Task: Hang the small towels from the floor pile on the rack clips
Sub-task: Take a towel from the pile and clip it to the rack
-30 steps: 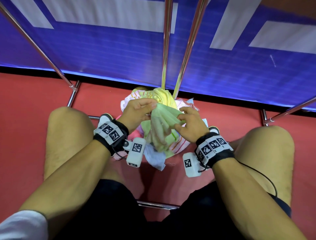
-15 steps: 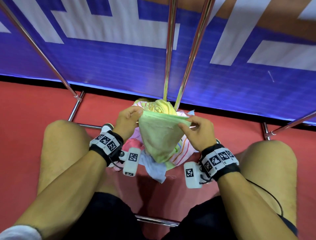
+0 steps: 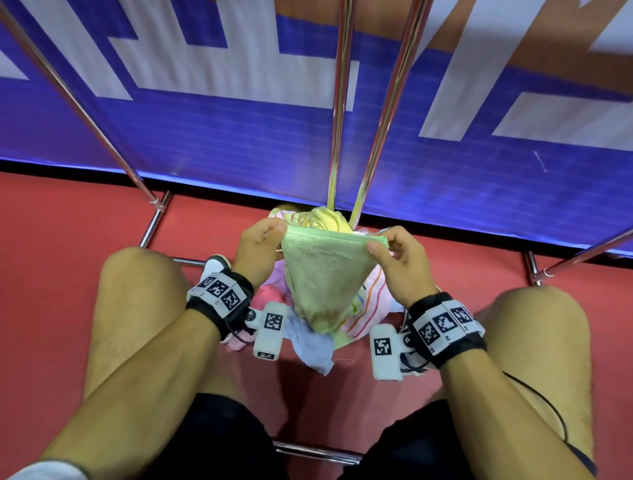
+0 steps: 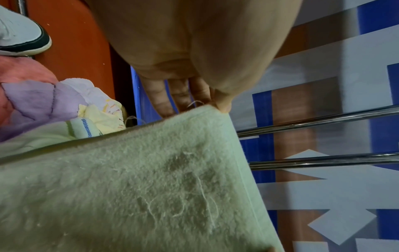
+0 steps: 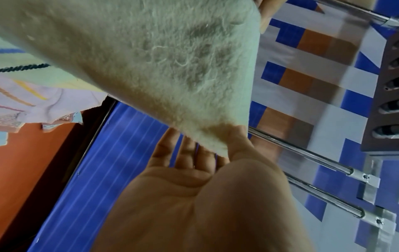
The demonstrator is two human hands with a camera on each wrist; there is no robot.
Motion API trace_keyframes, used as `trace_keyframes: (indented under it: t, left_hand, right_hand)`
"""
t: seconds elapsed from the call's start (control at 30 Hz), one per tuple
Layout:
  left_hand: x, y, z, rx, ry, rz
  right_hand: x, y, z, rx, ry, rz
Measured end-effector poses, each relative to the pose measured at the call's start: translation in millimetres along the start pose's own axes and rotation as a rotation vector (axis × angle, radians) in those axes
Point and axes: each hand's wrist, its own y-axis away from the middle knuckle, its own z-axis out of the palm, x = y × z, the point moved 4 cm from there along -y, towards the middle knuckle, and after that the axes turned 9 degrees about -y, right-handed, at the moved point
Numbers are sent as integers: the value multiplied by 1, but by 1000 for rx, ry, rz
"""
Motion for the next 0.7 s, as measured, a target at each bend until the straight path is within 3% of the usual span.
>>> trace_keyframes:
  t: [0.2, 0.3, 0.53, 0.7]
  left_hand:
    - [9, 5, 3, -40, 65, 18]
    - [13, 4, 1, 0, 57, 34]
    - [11, 4, -1, 108, -43, 2]
    - [12, 7, -1, 149, -109, 62]
  right_hand:
    - [-8, -1, -10, 156, -82, -9]
    - [-16, 1, -10, 148, -81, -53]
    - [-3, -2, -7, 138, 223, -45]
    - [-9, 2, -5, 223, 377, -96]
